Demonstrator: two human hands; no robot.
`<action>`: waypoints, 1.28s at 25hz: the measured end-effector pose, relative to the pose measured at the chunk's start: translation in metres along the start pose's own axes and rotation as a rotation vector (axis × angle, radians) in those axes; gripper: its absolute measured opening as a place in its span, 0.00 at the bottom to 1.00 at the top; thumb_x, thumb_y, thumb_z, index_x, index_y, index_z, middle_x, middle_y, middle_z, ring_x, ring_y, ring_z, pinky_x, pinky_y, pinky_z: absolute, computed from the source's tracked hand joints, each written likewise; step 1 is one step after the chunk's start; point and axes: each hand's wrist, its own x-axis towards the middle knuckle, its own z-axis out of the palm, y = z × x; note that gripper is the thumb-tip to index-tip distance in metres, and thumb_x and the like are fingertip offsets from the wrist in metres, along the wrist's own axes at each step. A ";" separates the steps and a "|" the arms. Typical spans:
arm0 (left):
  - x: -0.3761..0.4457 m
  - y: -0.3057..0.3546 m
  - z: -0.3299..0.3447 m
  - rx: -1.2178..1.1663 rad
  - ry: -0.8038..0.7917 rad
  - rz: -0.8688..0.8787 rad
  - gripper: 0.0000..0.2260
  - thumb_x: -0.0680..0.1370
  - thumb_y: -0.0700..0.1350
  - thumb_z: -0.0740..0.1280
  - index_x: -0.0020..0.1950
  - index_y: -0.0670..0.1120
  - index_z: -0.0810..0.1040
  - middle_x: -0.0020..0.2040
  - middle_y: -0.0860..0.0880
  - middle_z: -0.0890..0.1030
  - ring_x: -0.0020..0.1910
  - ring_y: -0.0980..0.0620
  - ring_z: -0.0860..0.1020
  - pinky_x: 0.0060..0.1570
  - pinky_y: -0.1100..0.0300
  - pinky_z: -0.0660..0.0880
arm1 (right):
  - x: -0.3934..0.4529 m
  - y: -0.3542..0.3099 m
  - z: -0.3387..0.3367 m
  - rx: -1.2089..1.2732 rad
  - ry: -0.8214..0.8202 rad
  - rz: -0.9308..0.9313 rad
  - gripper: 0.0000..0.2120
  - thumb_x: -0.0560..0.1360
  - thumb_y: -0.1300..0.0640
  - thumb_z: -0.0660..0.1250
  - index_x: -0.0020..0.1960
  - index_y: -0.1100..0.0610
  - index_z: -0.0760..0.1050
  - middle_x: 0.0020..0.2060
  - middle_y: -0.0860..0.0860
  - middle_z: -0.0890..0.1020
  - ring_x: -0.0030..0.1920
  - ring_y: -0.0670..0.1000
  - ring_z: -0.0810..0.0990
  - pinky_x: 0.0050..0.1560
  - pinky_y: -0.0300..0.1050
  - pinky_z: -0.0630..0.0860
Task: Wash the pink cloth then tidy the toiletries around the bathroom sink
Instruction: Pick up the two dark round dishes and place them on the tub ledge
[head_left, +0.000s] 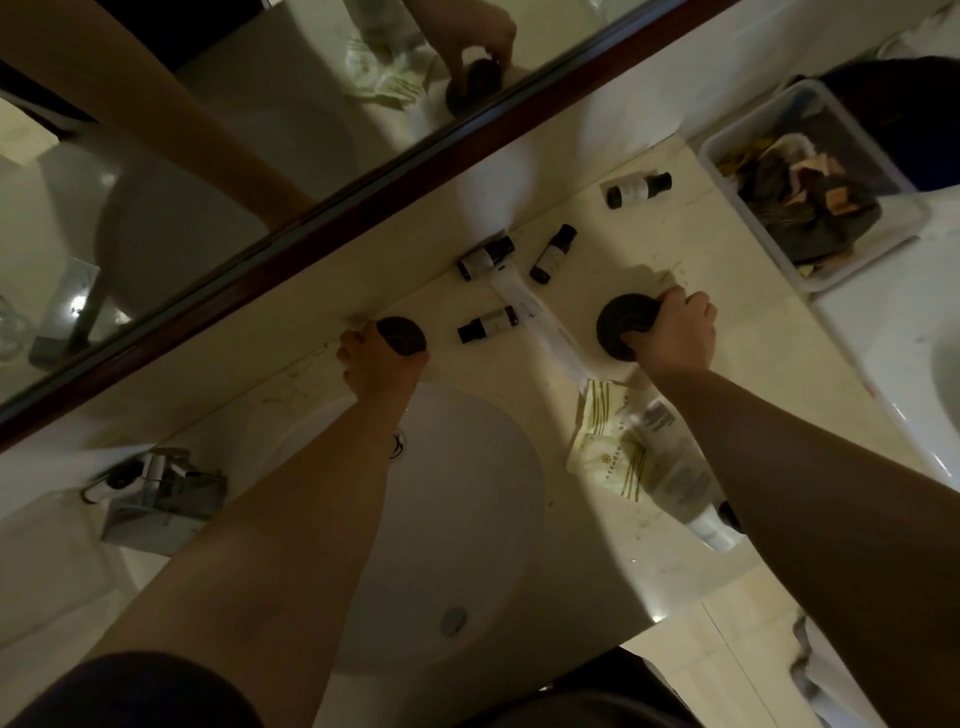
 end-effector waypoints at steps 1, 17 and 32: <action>0.002 0.001 0.000 -0.013 -0.008 -0.017 0.42 0.67 0.54 0.77 0.74 0.43 0.60 0.71 0.39 0.61 0.69 0.39 0.62 0.62 0.43 0.69 | -0.002 0.001 0.001 0.008 0.013 -0.009 0.27 0.69 0.54 0.73 0.63 0.62 0.67 0.59 0.61 0.70 0.60 0.62 0.69 0.58 0.56 0.70; 0.009 -0.008 -0.006 -0.493 -0.182 -0.109 0.37 0.74 0.44 0.72 0.76 0.40 0.54 0.75 0.42 0.62 0.72 0.44 0.64 0.72 0.52 0.62 | -0.012 -0.007 -0.009 0.123 0.029 -0.090 0.11 0.76 0.62 0.60 0.57 0.62 0.73 0.54 0.59 0.74 0.54 0.58 0.74 0.48 0.46 0.71; -0.171 -0.068 -0.059 -1.178 -0.160 -0.235 0.17 0.75 0.31 0.64 0.62 0.44 0.71 0.62 0.38 0.74 0.52 0.42 0.76 0.44 0.52 0.78 | -0.178 -0.064 -0.034 0.687 -0.098 -0.001 0.05 0.75 0.58 0.65 0.51 0.57 0.76 0.42 0.53 0.79 0.41 0.51 0.78 0.40 0.45 0.77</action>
